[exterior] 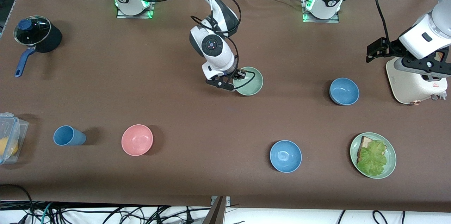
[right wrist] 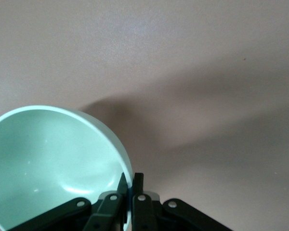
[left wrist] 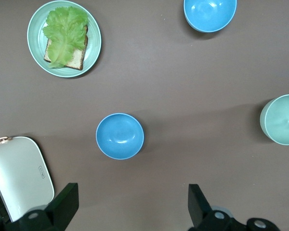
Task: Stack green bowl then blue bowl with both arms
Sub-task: 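Drag the pale green bowl with the right gripper toward the table middle, then release the green bowl with the right gripper while the left gripper reaches the blue bowl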
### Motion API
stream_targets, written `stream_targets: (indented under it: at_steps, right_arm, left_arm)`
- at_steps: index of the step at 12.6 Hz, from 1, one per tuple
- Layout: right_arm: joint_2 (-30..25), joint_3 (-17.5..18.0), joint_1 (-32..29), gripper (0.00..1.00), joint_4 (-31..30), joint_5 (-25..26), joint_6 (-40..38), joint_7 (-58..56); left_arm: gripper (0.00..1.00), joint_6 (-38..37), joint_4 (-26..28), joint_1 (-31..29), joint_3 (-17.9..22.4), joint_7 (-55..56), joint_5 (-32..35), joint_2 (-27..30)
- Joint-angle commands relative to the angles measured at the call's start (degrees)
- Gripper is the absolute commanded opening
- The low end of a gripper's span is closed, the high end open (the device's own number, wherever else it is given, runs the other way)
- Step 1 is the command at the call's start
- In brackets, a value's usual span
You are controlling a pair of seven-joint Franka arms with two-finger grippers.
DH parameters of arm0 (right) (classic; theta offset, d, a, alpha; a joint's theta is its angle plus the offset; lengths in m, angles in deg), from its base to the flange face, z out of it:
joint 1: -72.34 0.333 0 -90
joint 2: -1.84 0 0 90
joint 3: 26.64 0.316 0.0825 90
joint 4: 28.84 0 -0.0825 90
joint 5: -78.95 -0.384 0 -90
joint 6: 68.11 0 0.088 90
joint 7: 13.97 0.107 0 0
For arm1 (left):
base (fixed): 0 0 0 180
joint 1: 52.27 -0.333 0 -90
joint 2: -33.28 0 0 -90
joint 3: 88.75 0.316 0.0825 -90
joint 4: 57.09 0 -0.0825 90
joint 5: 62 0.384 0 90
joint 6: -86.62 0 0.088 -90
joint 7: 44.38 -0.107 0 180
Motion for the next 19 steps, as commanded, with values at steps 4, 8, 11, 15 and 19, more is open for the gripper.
stream_targets:
  at_steps: [4, 8, 11, 15, 19]
  right_arm:
    - [1.85, -0.69, 1.27, 0.37, 1.69, 0.72, 1.62, 2.27]
    - [1.16, -1.21, 1.00, 0.67, 1.78, 0.90, 1.27, 1.13]
    - [-1.04, -3.84, 0.74, 0.85, 3.71, 0.99, -2.93, -0.97]
    - [-5.95, -9.98, 0.30, 0.98, 3.71, 5.45, -10.75, -16.93]
    - [-9.13, -21.40, 0.04, 0.99, 3.71, 5.65, -17.61, -33.56]
  left_arm:
    - [1.00, -0.62, -0.50, -0.22, 0.07, -0.61, 0.11, 0.54]
    - [1.00, -0.53, -0.85, -0.30, 0.33, -0.78, 0.11, 0.28]
    - [1.00, -0.62, -0.94, -0.39, 0.68, -0.43, 2.56, -1.39]
    - [1.00, -0.53, -1.99, -1.62, 1.03, -0.69, 2.66, -7.80]
    - [1.00, 0.00, -2.34, -6.52, 1.21, -0.96, -1.88, -13.43]
